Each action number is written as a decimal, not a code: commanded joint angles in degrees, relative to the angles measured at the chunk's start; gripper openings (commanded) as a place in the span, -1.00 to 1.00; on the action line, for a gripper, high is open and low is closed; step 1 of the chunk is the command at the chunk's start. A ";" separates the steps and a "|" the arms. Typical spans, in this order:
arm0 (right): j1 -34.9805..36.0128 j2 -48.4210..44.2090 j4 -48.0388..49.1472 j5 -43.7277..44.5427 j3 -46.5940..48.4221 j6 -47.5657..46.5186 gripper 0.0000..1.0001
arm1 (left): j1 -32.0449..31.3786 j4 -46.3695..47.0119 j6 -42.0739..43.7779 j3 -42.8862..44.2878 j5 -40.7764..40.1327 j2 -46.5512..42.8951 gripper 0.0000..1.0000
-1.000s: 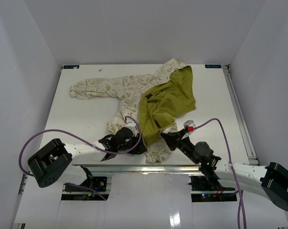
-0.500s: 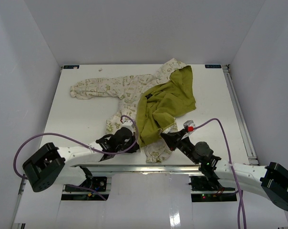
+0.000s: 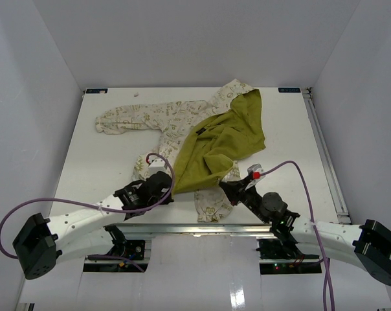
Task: Zip up the jacket
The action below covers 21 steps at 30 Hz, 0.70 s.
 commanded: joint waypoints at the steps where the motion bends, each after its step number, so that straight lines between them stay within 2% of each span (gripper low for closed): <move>1: -0.10 -0.35 -1.14 9.08 -1.87 0.70 -0.85 | -0.11 -11.73 -2.61 4.40 -11.18 -5.41 -1.00; 3: -0.10 0.25 -1.13 9.80 -1.89 1.08 -0.85 | -0.11 -11.14 -1.64 4.82 -10.23 -8.53 -1.00; 7: -0.19 0.44 -0.96 8.95 -1.72 1.06 -0.85 | -0.02 -6.29 0.73 2.95 -6.17 -14.06 -0.84; 9: -0.18 -0.11 -0.77 8.59 -2.12 1.12 -0.85 | -0.02 -6.03 0.74 2.47 -5.00 -13.54 -1.00; 12: -0.11 -1.09 -0.70 8.10 -2.40 1.40 -0.85 | -0.02 -7.29 -0.45 2.68 -6.74 -11.44 -1.00; 17: -0.10 -2.69 8.18 -2.57 -6.41 -1.60 -0.85 | -0.02 -6.30 -1.30 5.25 -9.79 -0.85 -1.00; 21: -0.17 -2.15 12.06 -7.48 -6.83 -2.87 -0.84 | -0.02 0.25 3.27 5.76 -6.00 4.25 -1.00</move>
